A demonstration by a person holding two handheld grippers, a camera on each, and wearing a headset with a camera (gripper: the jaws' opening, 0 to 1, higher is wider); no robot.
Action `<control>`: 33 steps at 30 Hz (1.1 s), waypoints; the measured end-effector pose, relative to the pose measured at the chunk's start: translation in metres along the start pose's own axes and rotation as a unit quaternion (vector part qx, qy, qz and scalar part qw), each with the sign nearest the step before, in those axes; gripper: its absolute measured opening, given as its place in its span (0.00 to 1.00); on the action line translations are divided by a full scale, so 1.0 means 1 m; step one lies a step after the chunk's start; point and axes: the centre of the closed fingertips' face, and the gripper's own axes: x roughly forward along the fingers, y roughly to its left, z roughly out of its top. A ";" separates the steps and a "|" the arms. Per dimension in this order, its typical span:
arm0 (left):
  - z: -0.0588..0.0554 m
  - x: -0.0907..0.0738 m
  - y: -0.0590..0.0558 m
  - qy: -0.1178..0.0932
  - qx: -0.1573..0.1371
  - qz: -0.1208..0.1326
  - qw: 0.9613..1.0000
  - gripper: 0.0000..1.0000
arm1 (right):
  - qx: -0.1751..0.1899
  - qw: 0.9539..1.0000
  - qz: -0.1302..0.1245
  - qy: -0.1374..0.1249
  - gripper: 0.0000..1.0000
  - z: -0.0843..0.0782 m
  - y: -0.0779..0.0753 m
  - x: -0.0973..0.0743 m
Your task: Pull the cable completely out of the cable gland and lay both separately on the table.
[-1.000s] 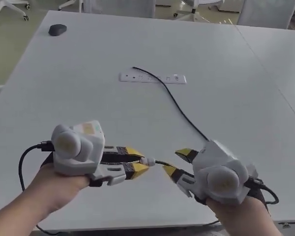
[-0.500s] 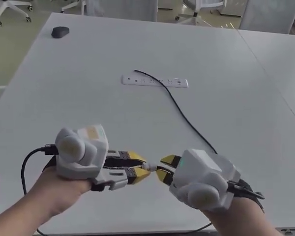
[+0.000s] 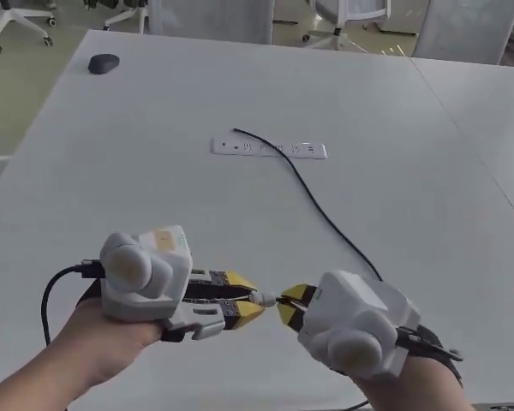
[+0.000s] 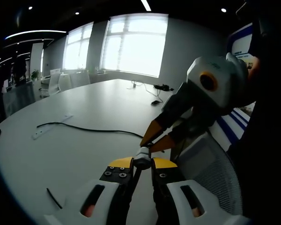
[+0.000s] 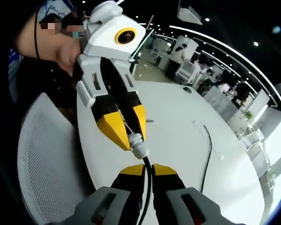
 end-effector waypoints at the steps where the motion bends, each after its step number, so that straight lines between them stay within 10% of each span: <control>1: 0.000 0.000 0.000 0.000 0.001 0.000 1.000 0.15 | 0.006 1.000 -0.002 0.002 0.00 -0.002 -0.001 0.000; 14: 0.000 -0.001 -0.001 -0.004 -0.006 0.001 1.000 0.15 | 0.108 0.994 -0.023 0.027 0.00 -0.034 -0.015 0.002; 33: 0.002 0.003 -0.008 -0.005 0.004 -0.002 1.000 0.15 | 0.343 0.936 -0.071 0.036 0.00 -0.091 -0.032 0.009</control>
